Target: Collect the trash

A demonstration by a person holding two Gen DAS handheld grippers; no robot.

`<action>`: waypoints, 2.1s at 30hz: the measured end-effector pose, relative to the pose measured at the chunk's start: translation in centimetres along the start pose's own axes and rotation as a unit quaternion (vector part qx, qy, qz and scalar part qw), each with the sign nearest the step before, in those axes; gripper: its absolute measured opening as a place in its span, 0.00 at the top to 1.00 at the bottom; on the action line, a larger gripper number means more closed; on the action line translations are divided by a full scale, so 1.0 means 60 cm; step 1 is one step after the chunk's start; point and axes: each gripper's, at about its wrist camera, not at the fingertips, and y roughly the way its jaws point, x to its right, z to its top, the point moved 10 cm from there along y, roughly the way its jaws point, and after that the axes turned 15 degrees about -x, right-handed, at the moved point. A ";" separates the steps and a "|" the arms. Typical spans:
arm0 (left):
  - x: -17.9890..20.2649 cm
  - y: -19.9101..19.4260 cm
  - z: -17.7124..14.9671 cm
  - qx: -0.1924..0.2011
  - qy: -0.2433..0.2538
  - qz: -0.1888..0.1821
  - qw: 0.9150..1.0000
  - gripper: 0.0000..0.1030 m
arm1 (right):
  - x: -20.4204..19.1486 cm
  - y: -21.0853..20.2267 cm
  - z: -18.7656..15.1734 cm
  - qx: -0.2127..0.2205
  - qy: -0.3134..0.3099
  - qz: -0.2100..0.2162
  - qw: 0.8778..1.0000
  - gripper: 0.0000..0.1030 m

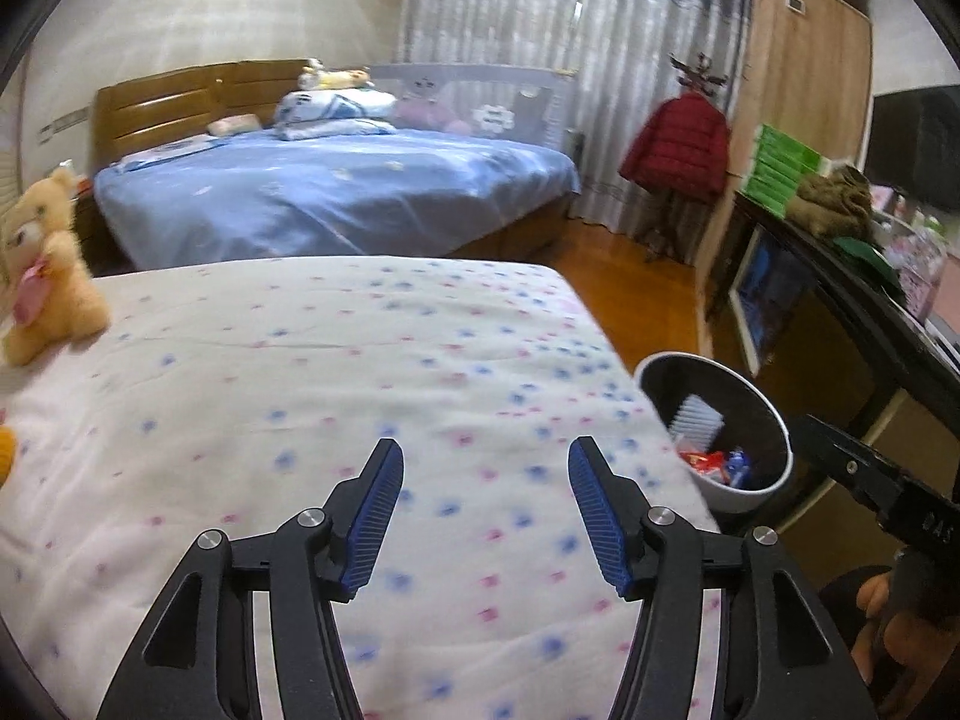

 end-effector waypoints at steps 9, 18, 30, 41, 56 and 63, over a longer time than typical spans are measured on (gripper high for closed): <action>-0.041 -0.104 -0.009 0.086 -0.017 0.053 0.995 0.19 | -0.069 -0.043 0.026 0.069 -0.059 -0.039 0.995 0.00; -0.047 -0.150 -0.032 0.146 -0.022 0.113 0.983 0.01 | -0.109 -0.056 0.052 0.115 -0.089 -0.053 0.988 0.00; -0.054 -0.145 -0.021 0.149 -0.032 0.127 0.980 0.01 | -0.122 -0.044 0.045 0.116 -0.105 -0.047 0.987 0.00; -0.060 -0.140 -0.021 0.148 -0.028 0.136 0.979 0.01 | -0.121 -0.034 0.042 0.105 -0.106 -0.050 0.987 0.00; -0.066 -0.138 -0.020 0.151 -0.030 0.148 0.977 0.01 | -0.122 -0.032 0.040 0.103 -0.107 -0.047 0.988 0.00; -0.070 -0.136 -0.018 0.151 -0.031 0.146 0.977 0.01 | -0.123 -0.032 0.039 0.101 -0.108 -0.045 0.988 0.00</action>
